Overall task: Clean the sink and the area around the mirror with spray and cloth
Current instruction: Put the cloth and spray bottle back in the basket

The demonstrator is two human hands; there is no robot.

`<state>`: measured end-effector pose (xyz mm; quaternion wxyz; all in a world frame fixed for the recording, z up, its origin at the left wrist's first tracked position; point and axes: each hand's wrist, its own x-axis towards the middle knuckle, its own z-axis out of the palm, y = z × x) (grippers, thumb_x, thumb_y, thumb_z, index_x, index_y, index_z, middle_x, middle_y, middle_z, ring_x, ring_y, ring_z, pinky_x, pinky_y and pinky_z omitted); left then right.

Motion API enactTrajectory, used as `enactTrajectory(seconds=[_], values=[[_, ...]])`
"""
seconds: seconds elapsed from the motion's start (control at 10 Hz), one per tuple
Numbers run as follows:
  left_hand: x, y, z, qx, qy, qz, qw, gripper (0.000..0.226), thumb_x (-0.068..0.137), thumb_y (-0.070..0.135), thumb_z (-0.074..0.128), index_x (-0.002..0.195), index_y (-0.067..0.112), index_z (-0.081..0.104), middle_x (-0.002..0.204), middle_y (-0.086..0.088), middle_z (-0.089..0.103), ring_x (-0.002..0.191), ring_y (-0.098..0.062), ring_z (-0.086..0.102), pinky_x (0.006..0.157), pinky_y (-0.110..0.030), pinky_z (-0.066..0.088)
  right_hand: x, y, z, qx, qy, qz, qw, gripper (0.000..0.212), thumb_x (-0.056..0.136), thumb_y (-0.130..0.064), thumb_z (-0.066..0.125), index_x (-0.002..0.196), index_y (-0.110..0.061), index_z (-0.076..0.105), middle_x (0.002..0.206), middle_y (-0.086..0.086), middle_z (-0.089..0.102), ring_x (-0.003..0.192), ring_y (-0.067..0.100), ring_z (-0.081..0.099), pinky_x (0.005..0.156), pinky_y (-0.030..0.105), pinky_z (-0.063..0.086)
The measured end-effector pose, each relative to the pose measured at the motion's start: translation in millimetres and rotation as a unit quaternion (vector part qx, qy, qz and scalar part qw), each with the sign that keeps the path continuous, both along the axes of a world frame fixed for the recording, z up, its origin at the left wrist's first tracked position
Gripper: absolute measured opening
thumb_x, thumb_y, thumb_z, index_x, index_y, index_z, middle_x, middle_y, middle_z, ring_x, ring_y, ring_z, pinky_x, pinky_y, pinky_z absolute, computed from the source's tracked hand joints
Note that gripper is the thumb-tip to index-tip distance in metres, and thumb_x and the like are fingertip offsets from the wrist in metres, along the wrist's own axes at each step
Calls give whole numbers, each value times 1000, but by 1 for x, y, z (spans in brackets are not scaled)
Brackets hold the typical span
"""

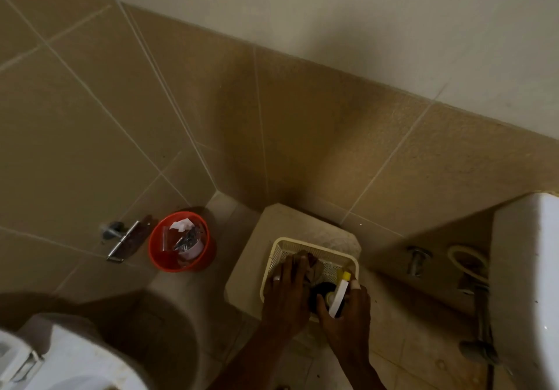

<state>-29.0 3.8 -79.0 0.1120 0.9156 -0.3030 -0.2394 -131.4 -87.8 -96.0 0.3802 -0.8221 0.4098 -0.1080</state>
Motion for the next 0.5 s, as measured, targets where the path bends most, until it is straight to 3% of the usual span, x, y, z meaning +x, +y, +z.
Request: enactTrajectory(seconds=[0.1,0.2,0.3,0.4,0.5], values=[[-5,10,9,-22,-45,-12,999,78,89,43,62,155,16,31,159,-12,35,142,-36,42,107,-51,45,-3,1,9,-1,0,-5,1000,76,69,-16,98,129,10,60,112,24,64,103,42,62,78,39,49],[-10,27,27,-31,-67,-34,997,61,90,45,56,147,23,47,153,-9,46,131,-34,57,94,-51,54,-5,3,39,-52,-7,-3,999,51,97,-31,73,126,11,65,119,33,68,107,54,66,85,49,54],[-2,35,45,-54,-116,-30,991,57,101,43,25,155,26,28,158,-9,34,129,-35,58,94,-55,54,0,-8,60,-149,-31,58,987,48,108,-36,51,133,4,64,128,34,68,114,55,67,91,57,57],[29,37,104,-79,-158,27,984,58,104,38,8,158,18,9,168,-8,4,138,-34,47,103,-56,49,36,-17,137,-103,-47,51,992,73,98,-63,39,156,-19,44,161,12,47,147,35,44,118,56,35],[65,28,160,-129,-228,41,964,59,102,37,19,157,18,17,168,-4,1,150,-33,29,110,-58,42,64,-20,195,-111,-95,90,985,71,100,-58,45,160,-19,40,166,10,40,154,32,36,122,55,29]])
